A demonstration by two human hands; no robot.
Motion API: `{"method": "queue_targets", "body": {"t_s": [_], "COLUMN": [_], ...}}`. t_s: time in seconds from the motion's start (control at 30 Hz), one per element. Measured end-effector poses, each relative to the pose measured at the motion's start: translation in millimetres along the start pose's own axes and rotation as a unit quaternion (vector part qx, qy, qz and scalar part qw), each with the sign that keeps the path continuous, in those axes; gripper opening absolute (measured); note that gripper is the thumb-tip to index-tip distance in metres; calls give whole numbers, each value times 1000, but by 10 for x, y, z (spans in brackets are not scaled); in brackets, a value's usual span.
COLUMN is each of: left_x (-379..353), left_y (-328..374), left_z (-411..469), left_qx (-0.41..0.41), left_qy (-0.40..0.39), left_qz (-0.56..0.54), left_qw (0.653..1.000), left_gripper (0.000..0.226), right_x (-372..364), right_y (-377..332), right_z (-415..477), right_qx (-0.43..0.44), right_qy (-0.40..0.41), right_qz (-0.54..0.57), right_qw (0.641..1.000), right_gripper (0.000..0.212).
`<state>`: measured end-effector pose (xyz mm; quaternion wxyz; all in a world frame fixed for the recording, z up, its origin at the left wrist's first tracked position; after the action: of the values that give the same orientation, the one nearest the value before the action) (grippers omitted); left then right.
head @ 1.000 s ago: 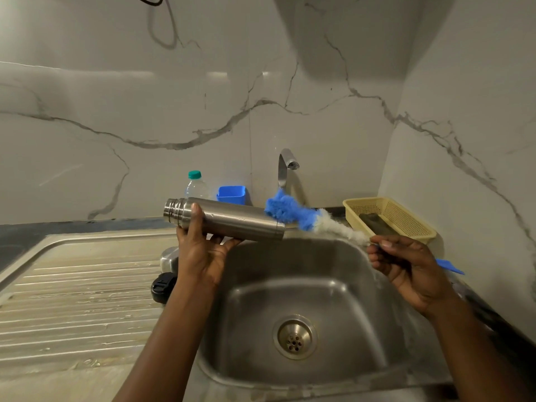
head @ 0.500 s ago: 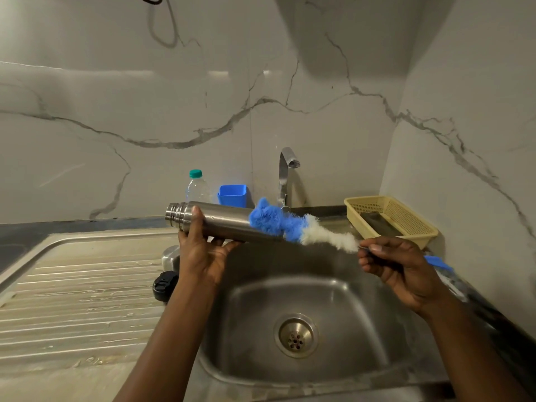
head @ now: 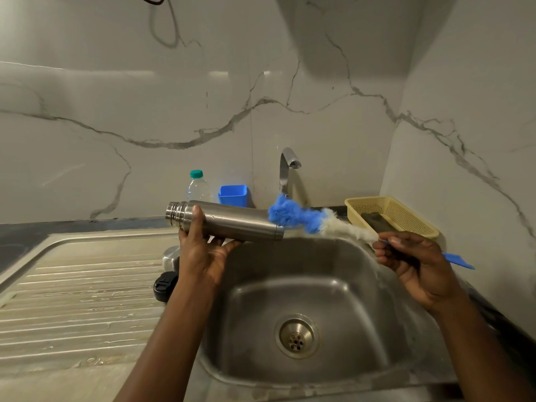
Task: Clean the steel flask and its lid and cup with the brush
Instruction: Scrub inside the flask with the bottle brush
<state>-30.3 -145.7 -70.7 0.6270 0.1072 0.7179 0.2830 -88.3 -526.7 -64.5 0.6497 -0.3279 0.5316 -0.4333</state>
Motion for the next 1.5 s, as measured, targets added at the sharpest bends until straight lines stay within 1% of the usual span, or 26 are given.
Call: {"method": "queue_targets", "body": {"t_s": [0.03,0.07,0.1,0.17,0.2,0.23,0.27,0.3,0.33,0.37,0.43,0.5,0.6,0.63,0.77,0.9,0.97,1.03,1.13,1.17,1.3,1.33,1.4,1.43,1.47,1.5], "left_x": [9,7,-11,-57,-59,-57,-44,-28,-22,-20,-43,-65,-59,-49,-63,-92,-68,-42,-18,-22,-131,-164,-207,-215,-218,-217], "left_y": [17,21,12,-22,-38,-46,-41,-33,-22,-7,13,1,-26,-33,-29,-70,-95,-85,-46,-43,-124,-142,-154,-149,-137,-120], "left_z": [11,12,0,-46,-55,-56,-47,-35,-28,-27,-38,-67,-92,-89,-93,-123,-125,-113,-73,-72,-192,-224,-267,-278,-285,-287], "left_qx": [-1,1,2,-4,-6,-6,-3,0,4,7,13,16,6,0,-11,-2,1,2,-3,-1,9,6,2,-1,-4,-7], "left_qy": [-2,-7,-13,-22,-21,-19,-15,-13,-11,-10,-14,-12,-6,-5,-17,-37,-36,-30,-20,-18,-30,-28,-20,-17,-15,-14], "left_qz": [-3,-3,1,19,25,25,22,17,9,-1,-19,-24,4,13,14,21,19,10,0,1,21,33,54,62,67,68], "left_qw": [1000,1000,1000,1000,999,1000,1000,1000,1000,1000,1000,1000,1000,1000,1000,999,999,999,1000,1000,999,999,998,998,998,998], "left_gripper": [69,70,68,63,62,63,66,70,73,72,64,57,58,60,66,64,66,68,65,65,62,59,56,56,56,56], "right_x": [-1,25,-31,-138,-145,-190,-162,-146,-75,-50,-50,-113,-202,-193,-71,-251,-332,-324,-168,-159,-332,-379,-418,-421,-385,-347], "right_y": [-22,7,14,70,103,80,63,18,2,-21,-15,37,78,61,-27,108,162,129,78,69,173,222,263,237,213,179], "right_z": [-17,-4,-12,-18,-6,-17,-12,-26,-18,-31,-47,-40,-29,-34,-52,-37,-18,-19,-29,-43,-21,-10,-3,-11,-11,-13], "right_qx": [-1,-4,-15,-33,-32,-32,-28,-23,-15,-18,-28,-36,-44,-46,-36,-51,-59,-55,-51,-47,-63,-70,-85,-85,-77,-72], "right_qy": [10,-1,-18,-51,-50,-51,-53,-31,-13,0,1,-4,-26,-24,9,-24,-41,-37,-14,-12,-36,-53,-71,-62,-56,-52], "right_qz": [1,-2,-7,-34,-49,-48,-38,-23,-14,-15,-11,-18,-32,-30,-4,-6,-4,4,13,13,10,1,-11,-10,-13,-12], "right_qw": [1000,1000,1000,998,997,997,998,999,1000,1000,1000,999,998,998,999,998,997,998,999,999,997,996,994,994,995,996], "right_gripper": [18,14,18,47,50,43,29,16,20,33,47,44,32,32,48,33,30,32,46,45,17,21,53,60,59,52]}}
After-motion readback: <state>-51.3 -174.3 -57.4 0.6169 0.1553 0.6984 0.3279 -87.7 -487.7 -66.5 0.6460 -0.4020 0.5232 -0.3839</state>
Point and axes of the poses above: each hand's wrist, its own z-axis towards the middle knuckle, its own x-axis out of the back of the hand, y = z × x, the point moved 2 cm from there along z, towards the middle knuckle, and after that the axes turned 5 degrees about -x, right-handed, at the moved point
